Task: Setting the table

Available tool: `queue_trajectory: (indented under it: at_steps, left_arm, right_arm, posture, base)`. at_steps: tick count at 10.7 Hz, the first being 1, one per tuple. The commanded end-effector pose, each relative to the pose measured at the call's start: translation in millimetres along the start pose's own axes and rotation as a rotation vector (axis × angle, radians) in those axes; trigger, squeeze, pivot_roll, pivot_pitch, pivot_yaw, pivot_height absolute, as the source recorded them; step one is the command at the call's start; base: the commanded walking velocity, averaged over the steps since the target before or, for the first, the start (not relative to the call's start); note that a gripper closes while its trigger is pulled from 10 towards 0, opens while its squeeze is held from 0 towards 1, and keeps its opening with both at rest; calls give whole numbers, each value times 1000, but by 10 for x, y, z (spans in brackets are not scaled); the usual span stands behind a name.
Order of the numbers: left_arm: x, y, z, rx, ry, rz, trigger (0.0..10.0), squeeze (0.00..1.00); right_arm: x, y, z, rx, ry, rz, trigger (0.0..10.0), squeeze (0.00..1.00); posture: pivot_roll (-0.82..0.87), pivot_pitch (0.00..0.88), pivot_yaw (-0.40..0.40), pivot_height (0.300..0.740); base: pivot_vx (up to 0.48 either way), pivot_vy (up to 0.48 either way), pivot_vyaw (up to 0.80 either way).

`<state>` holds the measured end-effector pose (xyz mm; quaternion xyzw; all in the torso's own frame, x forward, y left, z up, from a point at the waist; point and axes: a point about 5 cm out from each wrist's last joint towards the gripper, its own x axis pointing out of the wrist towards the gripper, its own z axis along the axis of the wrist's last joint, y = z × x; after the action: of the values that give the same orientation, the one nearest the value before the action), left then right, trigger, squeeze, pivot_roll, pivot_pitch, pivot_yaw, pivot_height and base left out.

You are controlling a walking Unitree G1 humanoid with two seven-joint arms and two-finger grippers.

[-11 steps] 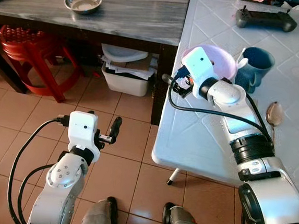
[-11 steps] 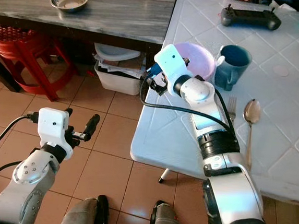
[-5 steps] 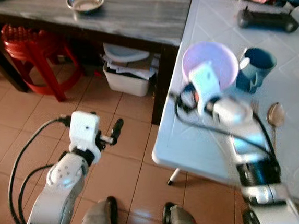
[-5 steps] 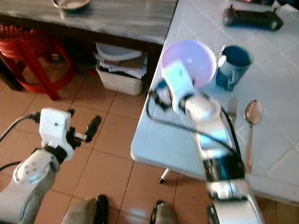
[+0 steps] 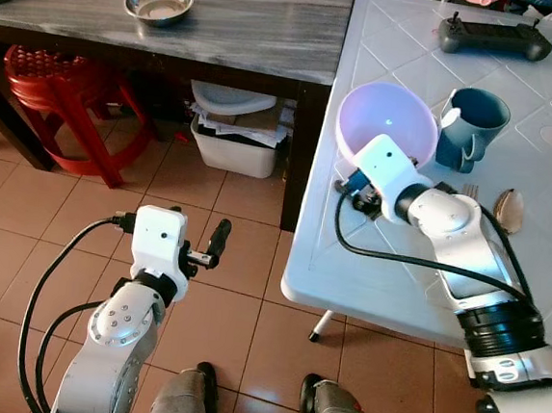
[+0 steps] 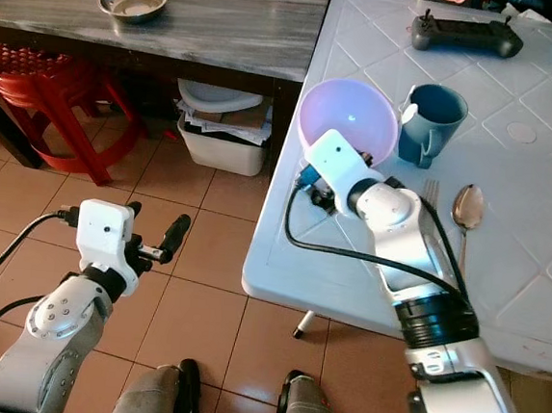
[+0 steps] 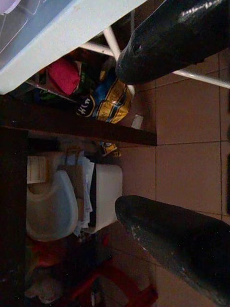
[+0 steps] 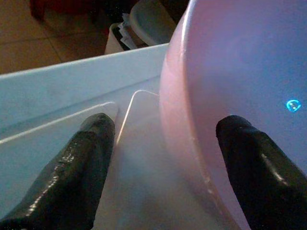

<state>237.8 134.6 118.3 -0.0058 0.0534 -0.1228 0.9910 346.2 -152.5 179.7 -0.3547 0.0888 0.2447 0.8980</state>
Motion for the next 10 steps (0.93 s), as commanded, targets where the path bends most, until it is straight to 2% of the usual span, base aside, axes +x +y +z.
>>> queue_trajectory:
  at_steps: [1, 2, 3, 5, 10]
  left_arm:
    - [-21, 8, -57, -3, 31, -4, 10000, 0]
    - [-22, 9, -59, -3, 32, -3, 10000, 0]
    - [-22, 8, -67, -5, 38, -7, 10000, 0]
    - [-15, 11, -71, -6, 43, -7, 10000, 0]
    - [-6, 12, -72, -10, 41, -7, 10000, 0]
  right_arm:
    - [-13, -11, 22, -56, -3, -5, 0, 0]
    - [-17, -9, 14, -59, -1, -3, 0, 0]
    - [-41, -36, -38, -124, 23, -14, 0, 0]
    - [-53, -85, -87, -175, 41, -35, 0, 0]
    - [-42, -62, -111, -218, 35, -19, 0, 0]
  posture:
    - [-47, 204, 52, 740]
    - [-48, 205, 52, 740]
    - [-49, 204, 53, 740]
    - [-49, 203, 53, 740]
    - [-46, 199, 51, 740]
  base:
    - [0, 0, 0]
    - [0, 0, 0]
    - [0, 0, 0]
    - [0, 0, 0]
    - [0, 0, 0]
